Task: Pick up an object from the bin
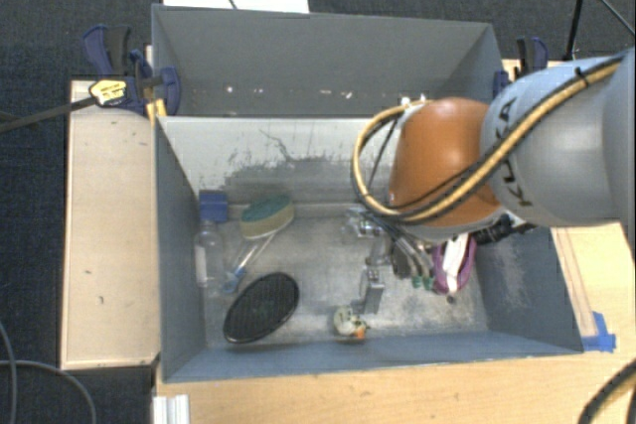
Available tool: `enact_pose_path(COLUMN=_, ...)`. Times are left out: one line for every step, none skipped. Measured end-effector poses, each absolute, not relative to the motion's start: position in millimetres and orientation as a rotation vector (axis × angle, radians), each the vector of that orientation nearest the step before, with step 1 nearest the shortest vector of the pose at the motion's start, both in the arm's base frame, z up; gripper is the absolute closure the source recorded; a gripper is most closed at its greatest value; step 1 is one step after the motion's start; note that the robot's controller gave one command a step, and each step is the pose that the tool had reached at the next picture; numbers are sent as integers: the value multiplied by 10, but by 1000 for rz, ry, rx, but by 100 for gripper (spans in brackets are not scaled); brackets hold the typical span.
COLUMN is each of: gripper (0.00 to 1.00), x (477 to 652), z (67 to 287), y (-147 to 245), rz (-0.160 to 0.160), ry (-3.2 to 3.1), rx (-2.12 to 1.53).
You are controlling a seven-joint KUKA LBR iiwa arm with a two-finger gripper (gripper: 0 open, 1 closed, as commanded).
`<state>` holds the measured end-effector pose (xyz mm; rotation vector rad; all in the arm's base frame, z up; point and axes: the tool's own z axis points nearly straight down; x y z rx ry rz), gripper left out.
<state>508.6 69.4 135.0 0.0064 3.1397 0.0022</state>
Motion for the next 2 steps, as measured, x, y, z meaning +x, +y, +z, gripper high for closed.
enact_pose_path(gripper=0, x=4894, z=1093, y=1152, rz=2, ry=3130, rx=-290)
enact_pose_path(gripper=0, x=5253, z=686, y=1918, rz=4, ry=3135, rx=-213)
